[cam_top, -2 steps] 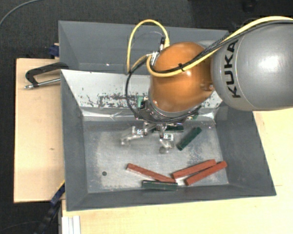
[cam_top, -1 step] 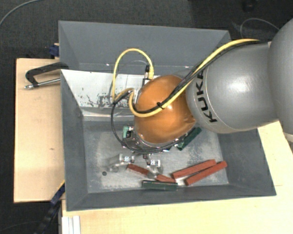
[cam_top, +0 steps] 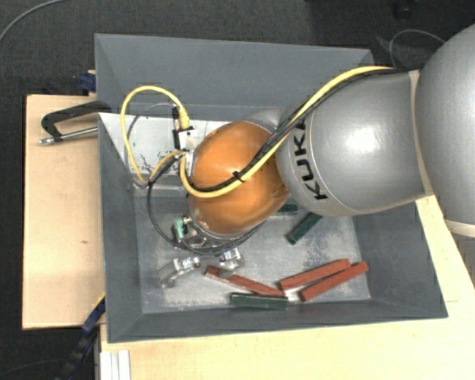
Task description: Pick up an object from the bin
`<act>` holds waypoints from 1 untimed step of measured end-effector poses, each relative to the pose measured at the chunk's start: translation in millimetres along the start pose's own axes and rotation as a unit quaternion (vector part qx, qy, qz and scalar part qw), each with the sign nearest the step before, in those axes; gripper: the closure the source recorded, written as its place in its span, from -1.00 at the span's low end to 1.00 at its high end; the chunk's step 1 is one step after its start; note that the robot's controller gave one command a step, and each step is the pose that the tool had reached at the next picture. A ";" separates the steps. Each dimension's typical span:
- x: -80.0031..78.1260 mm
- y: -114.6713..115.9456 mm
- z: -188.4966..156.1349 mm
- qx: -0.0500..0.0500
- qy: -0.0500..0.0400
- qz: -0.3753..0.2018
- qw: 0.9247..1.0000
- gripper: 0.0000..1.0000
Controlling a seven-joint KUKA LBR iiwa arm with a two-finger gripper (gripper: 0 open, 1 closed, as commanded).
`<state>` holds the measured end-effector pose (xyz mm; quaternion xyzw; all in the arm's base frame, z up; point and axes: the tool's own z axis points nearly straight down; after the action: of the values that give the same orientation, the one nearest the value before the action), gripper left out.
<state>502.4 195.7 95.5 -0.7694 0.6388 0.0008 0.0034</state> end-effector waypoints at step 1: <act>76.4 -39.6 -4.0 0.002 0.002 0.054 0.999 -1.00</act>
Offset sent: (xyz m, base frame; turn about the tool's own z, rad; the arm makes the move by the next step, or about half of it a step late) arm 0.0493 -0.0643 0.0027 0.0950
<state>555.4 127.8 99.2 -0.7338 0.6794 -0.0022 0.0036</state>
